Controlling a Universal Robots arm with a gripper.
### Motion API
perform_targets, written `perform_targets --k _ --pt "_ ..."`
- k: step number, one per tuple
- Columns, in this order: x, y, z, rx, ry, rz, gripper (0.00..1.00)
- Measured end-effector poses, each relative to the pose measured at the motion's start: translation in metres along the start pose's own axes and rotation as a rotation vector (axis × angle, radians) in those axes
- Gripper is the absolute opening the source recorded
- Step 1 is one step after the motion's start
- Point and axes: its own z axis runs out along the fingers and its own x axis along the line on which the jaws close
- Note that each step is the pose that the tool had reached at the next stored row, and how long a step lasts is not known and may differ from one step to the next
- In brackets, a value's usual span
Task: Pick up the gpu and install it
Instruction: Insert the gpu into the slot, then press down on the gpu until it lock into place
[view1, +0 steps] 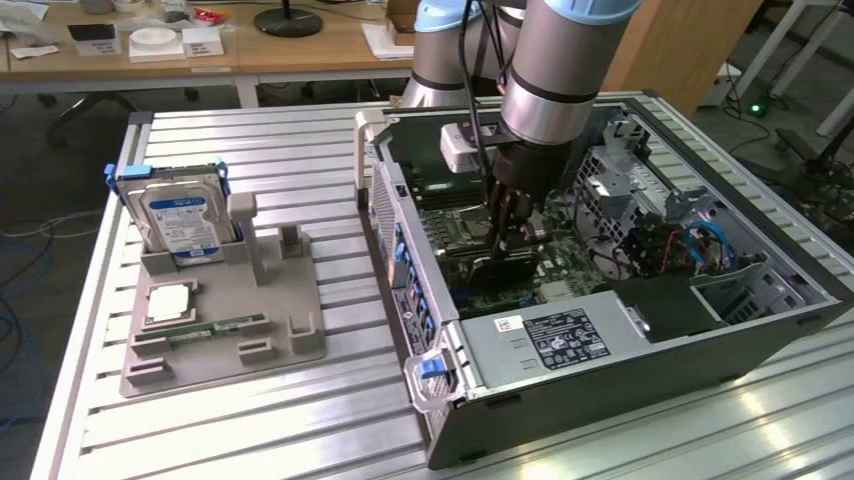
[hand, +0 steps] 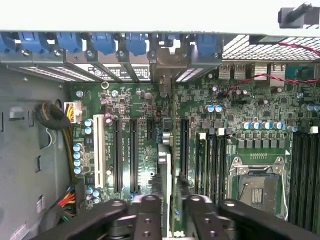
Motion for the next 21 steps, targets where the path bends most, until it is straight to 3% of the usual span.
perform_targets --k 5,21 --pt "0.0 0.0 0.0 -0.0001 0.0 0.0 0.1" --pt "0.0 0.0 0.0 -0.0001 0.0001 0.0 0.11"
